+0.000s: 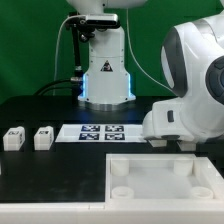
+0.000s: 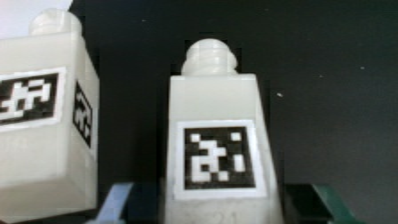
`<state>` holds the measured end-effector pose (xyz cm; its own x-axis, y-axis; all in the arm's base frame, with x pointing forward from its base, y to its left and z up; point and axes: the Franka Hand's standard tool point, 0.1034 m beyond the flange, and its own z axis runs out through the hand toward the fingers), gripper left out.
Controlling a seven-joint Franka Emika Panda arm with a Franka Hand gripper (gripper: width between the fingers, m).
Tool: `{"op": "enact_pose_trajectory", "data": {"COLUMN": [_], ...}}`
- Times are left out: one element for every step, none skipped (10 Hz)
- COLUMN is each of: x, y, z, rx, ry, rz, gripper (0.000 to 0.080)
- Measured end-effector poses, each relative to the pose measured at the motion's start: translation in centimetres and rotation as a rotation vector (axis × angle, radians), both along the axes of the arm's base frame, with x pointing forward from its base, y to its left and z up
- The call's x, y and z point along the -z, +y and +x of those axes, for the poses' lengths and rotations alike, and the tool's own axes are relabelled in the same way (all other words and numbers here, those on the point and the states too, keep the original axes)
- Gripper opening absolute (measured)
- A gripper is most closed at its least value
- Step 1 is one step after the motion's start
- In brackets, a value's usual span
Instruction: Assemble one leg
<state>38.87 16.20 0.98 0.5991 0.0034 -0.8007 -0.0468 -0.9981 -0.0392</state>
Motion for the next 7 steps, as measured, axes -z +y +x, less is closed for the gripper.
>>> {"op": "enact_pose_trajectory", "data": {"x": [0.0, 0.0, -0.2, -1.1, -2.2, -3.3, -5.0], "y": [0.0, 0.0, 0.0, 0.1, 0.1, -0.1, -0.8], "z": [0.0, 0.0, 0.2, 1.3, 2.5, 3.2, 4.6], "rx": [0.0, 0.0, -0.003, -0.012, -0.02, -0.033, -0.045], "ry": [0.0, 0.0, 0.0, -0.012, -0.034, -0.046, -0.077], "rz": [0.0, 0.0, 0.003, 0.017, 0.032, 0.052, 0.079], "gripper": [0.0289, 0.0289, 0.0289, 0.029, 0.029, 0.0291, 0.0291]}}
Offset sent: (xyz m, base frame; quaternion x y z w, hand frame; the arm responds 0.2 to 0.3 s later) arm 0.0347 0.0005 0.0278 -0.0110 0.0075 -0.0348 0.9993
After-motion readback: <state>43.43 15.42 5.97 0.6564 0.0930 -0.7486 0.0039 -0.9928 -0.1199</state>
